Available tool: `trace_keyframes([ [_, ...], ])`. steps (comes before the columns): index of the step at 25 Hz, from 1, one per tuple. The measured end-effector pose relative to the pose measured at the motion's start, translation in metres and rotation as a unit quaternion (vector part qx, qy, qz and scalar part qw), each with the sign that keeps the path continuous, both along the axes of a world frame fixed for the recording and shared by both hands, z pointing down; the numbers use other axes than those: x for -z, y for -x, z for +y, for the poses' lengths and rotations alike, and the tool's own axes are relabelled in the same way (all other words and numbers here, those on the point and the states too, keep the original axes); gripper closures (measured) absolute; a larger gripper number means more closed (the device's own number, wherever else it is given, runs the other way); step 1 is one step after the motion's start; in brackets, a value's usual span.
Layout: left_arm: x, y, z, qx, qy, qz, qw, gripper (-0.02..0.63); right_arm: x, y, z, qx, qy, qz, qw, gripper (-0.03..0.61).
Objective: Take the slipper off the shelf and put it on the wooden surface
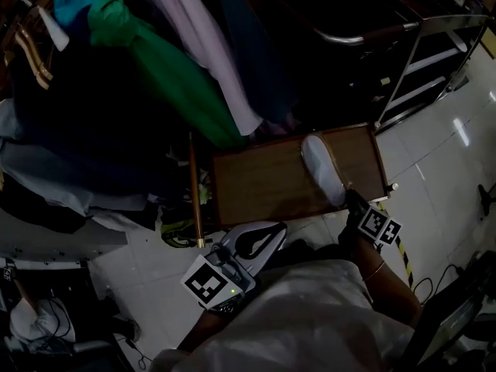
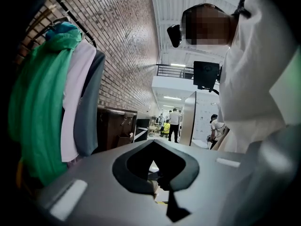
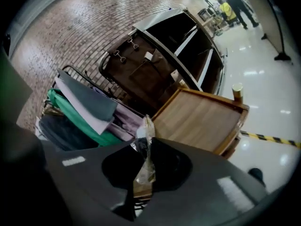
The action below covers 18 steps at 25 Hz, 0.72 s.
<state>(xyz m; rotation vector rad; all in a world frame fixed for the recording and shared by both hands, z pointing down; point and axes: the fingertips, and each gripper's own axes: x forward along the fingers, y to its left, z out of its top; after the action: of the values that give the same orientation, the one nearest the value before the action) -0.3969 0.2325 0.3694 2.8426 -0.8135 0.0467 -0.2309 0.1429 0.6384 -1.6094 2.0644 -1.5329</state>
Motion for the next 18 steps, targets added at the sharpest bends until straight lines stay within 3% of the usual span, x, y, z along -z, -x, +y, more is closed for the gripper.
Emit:
trace_keyframes([
  [3,-0.002,0.000,-0.001,-0.019,-0.001,0.006,0.9998,0.621,-0.022,-0.003,0.006,0.006,0.021,0.088,0.996,0.551],
  [7,0.002,0.002,-0.005,-0.035,-0.001,0.018,0.9992,0.621,-0.047,0.007,0.014,0.037,0.052,0.139,0.988,0.408],
  [9,0.000,0.002,-0.008,-0.039,0.005,0.024,0.9989,0.621,-0.058,0.002,0.018,0.059,0.065,0.189,0.978,0.346],
  [11,-0.003,-0.002,-0.011,-0.046,0.010,0.026,0.9986,0.621,-0.060,-0.013,0.016,0.064,0.069,0.238,0.967,0.323],
  [13,-0.006,-0.011,-0.012,-0.059,0.013,0.030,0.9977,0.621,-0.061,-0.026,0.021,0.065,0.077,0.252,0.963,0.273],
  [18,-0.008,-0.032,-0.011,-0.092,0.010,0.039,0.9949,0.621,-0.024,-0.048,0.040,0.042,0.048,0.251,0.966,0.270],
])
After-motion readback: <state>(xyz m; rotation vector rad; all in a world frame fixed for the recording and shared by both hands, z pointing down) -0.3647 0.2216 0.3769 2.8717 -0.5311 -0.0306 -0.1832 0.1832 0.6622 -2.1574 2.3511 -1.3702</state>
